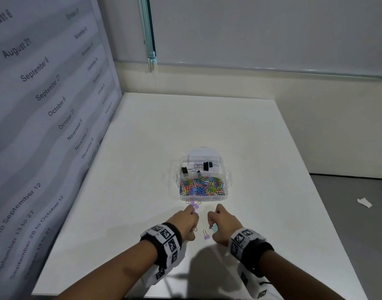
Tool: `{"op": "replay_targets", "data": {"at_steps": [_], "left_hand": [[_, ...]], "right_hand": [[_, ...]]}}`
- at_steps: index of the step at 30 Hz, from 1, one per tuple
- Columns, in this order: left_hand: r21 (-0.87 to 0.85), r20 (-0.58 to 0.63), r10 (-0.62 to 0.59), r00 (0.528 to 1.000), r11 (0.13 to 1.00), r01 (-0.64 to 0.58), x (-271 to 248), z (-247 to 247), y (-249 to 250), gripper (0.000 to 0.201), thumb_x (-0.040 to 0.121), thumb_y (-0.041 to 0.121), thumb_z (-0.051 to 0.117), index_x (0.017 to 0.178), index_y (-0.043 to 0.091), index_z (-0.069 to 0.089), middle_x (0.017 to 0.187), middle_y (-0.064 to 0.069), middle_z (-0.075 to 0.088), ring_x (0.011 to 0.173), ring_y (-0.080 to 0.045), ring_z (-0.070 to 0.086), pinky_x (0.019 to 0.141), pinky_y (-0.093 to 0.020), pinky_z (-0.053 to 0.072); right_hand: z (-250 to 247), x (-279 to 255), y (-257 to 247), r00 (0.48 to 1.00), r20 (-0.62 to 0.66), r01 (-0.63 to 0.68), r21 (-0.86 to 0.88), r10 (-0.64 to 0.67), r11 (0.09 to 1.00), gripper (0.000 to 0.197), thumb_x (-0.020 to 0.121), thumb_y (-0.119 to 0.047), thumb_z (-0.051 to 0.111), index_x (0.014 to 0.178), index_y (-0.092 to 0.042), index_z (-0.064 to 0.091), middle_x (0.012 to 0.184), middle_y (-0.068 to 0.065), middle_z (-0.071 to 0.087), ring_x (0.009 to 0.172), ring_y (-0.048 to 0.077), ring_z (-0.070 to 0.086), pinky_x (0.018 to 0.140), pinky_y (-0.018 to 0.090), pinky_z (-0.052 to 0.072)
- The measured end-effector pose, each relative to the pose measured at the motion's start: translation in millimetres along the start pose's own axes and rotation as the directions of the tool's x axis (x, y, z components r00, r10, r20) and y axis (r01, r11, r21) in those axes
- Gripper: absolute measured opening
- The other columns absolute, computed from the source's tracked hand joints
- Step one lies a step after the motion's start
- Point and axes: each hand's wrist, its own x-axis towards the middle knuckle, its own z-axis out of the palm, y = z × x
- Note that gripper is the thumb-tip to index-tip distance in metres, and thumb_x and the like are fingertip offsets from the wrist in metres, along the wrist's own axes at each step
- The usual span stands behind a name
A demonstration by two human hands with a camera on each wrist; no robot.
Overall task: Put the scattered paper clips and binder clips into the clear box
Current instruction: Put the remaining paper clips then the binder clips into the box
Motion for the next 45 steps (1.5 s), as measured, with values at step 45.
{"op": "replay_targets", "data": {"at_steps": [45], "left_hand": [[-0.525, -0.251, -0.019, 0.968, 0.843, -0.120, 38.3, -91.2, -3.3, 0.021, 0.086, 0.003, 0.051, 0.101, 0.010, 0.065, 0.080, 0.003, 0.056, 0.065, -0.010, 0.052, 0.066, -0.020, 0.047]], "right_hand": [[-110.2, 26.0, 51.1, 0.979, -0.164, 0.140, 0.104, -0.122, 0.985, 0.021, 0.082, -0.007, 0.053, 0.087, -0.017, 0.070, 0.084, -0.006, 0.062, 0.054, -0.003, 0.047, 0.060, 0.012, 0.034]]}}
